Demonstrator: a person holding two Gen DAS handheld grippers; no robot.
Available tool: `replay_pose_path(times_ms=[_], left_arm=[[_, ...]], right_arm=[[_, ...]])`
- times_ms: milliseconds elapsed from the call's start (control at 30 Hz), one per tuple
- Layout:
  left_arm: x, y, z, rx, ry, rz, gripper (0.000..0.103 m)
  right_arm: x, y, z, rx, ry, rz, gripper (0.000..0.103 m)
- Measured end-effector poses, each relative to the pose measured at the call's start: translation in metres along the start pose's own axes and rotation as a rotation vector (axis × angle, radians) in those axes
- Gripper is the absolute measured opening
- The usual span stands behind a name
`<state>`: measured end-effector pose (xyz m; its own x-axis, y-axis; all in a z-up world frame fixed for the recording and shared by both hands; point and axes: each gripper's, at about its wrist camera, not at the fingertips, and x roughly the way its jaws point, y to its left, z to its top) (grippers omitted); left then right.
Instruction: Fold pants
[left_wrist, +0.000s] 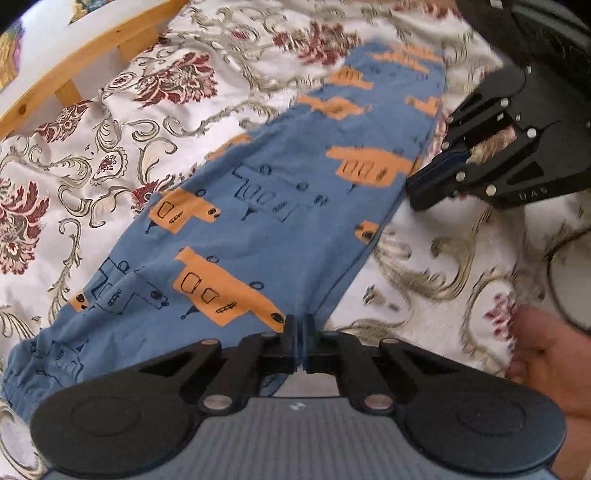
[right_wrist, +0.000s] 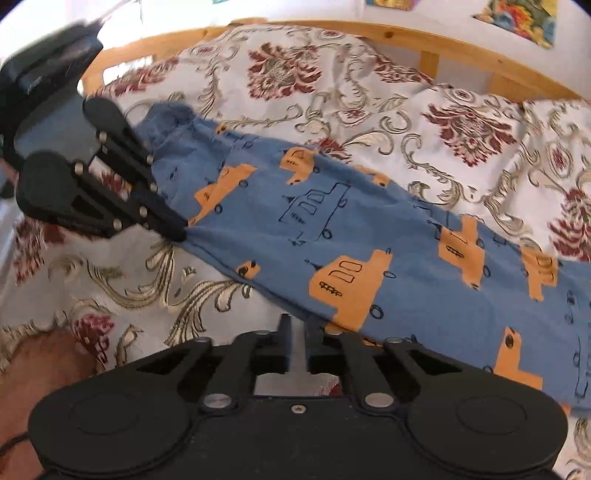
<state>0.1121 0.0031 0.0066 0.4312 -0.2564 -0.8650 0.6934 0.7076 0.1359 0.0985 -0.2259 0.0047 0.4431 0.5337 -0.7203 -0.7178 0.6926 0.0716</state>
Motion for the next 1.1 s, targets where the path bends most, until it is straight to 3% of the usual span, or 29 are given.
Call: replay_pose_path(times_ms=[100,200,300,367,433,500,633,767,867,967,1100], left_arm=[[-0.008,0.005,-0.001,-0.054,-0.012,-0.059,0.014],[-0.007,0.010,-0.004,-0.111,-0.024,-0.047,0.024],[0.002,0.017,-0.010,-0.204,0.015,-0.064,0.024],[0.008,0.019,-0.015,-0.214,0.040,-0.066,0.025],[0.007,0.023,-0.016,-0.243,0.053,-0.078,0.025],[0.004,0.028,-0.013,-0.275,0.086,-0.094,0.033],[-0.014,0.026,0.006,-0.262,0.074,-0.114,0.052],[-0.025,0.019,0.057,-0.223,0.011,-0.152,0.061],[-0.019,0.010,0.112,-0.146,-0.027,-0.152,0.072],[-0.005,-0.006,0.177,-0.043,-0.070,-0.139,0.075],[0.033,-0.030,0.257,0.024,-0.086,-0.173,0.082]], right_arm=[[-0.014,-0.010,0.007,0.049,-0.057,-0.017,0.022],[-0.017,-0.030,0.011,0.112,-0.093,-0.054,0.037],[-0.010,-0.056,0.004,0.196,-0.073,-0.099,0.040],[-0.007,-0.074,-0.007,0.243,-0.032,-0.158,0.038],[-0.016,-0.092,-0.018,0.333,-0.041,-0.119,0.037],[-0.028,-0.108,-0.025,0.398,-0.044,-0.109,0.037],[-0.065,-0.127,-0.036,0.463,-0.115,-0.204,0.076],[-0.087,-0.156,-0.054,0.683,-0.191,-0.395,0.080],[-0.093,-0.178,-0.076,0.878,-0.232,-0.382,0.079],[-0.094,-0.185,-0.087,0.947,-0.267,-0.392,0.076],[-0.094,-0.192,-0.095,1.032,-0.335,-0.393,0.076]])
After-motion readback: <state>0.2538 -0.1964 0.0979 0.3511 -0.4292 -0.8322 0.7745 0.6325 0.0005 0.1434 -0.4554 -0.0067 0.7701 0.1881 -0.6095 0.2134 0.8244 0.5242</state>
